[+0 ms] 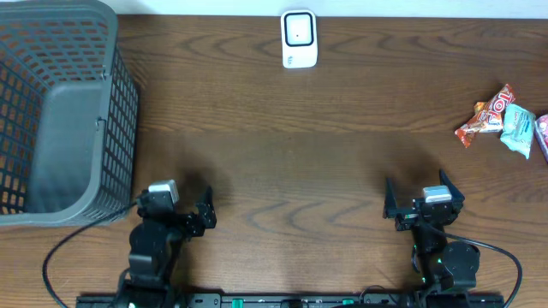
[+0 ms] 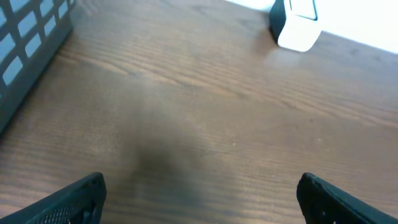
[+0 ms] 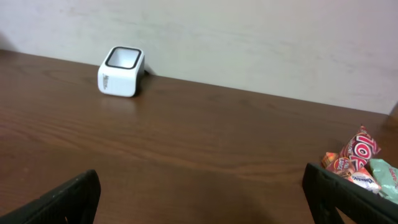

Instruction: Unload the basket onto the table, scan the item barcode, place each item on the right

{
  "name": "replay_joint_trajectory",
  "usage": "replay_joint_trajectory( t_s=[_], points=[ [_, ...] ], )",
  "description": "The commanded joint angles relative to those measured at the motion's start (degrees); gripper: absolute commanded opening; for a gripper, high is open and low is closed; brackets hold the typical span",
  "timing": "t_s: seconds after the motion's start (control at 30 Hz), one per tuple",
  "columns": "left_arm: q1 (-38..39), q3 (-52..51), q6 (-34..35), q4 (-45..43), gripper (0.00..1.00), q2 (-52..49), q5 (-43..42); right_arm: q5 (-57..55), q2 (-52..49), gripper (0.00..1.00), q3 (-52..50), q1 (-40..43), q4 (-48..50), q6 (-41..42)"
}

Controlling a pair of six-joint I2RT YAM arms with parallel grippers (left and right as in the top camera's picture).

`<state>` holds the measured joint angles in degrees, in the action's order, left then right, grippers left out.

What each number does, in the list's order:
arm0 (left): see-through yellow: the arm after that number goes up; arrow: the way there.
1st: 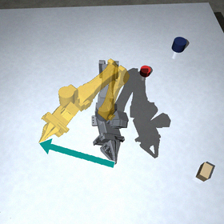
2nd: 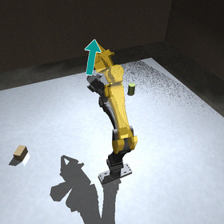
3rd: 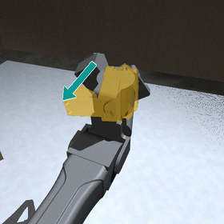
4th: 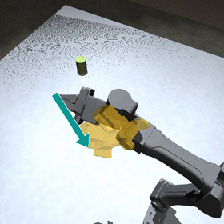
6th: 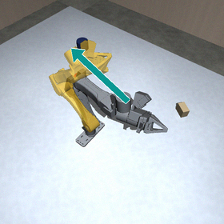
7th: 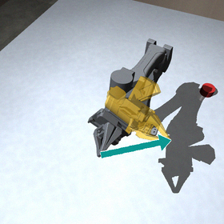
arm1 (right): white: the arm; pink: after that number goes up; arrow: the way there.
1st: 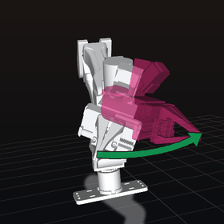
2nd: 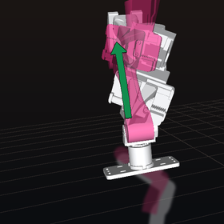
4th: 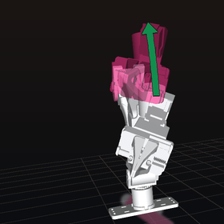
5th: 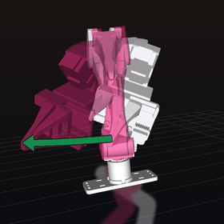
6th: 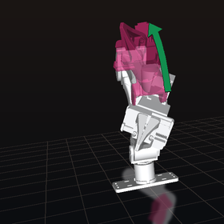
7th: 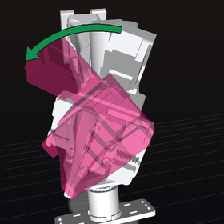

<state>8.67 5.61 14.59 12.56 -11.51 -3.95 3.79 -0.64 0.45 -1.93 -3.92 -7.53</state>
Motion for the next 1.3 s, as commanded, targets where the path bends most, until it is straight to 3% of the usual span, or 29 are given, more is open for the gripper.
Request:
replay_joint_trajectory(
  t_s=[0.0,0.13,0.23,0.43,0.67,1.27],
  points=[
    [-0.26,-2.10,-1.07,-2.21,0.98,6.69,-0.28,-0.28,0.37,0.99,-0.09,0.44,-0.20,0.81],
    [-0.28,-3.08,-4.42,-6.60,0.98,8.85,-0.26,-0.26,0.37,0.99,-0.09,0.44,-0.20,0.81],
    [-0.57,-5.40,-6.05,-15.04,0.98,10.08,-0.26,-0.28,0.37,0.99,-0.09,0.44,-0.20,0.81],
    [-2.29,-5.38,-11.04,-20.52,0.98,11.43,0.11,-0.26,0.37,0.99,-0.09,0.44,-0.20,0.81],
    [-4.35,-5.38,-14.99,-8.22,0.98,11.43,0.24,-0.28,0.37,0.99,-0.09,0.44,-0.20,0.81],
    [-5.49,-5.38,-14.99,-8.52,0.98,11.43,1.62,-0.26,0.37,0.99,-0.09,0.44,-0.20,0.81]
  ],
)
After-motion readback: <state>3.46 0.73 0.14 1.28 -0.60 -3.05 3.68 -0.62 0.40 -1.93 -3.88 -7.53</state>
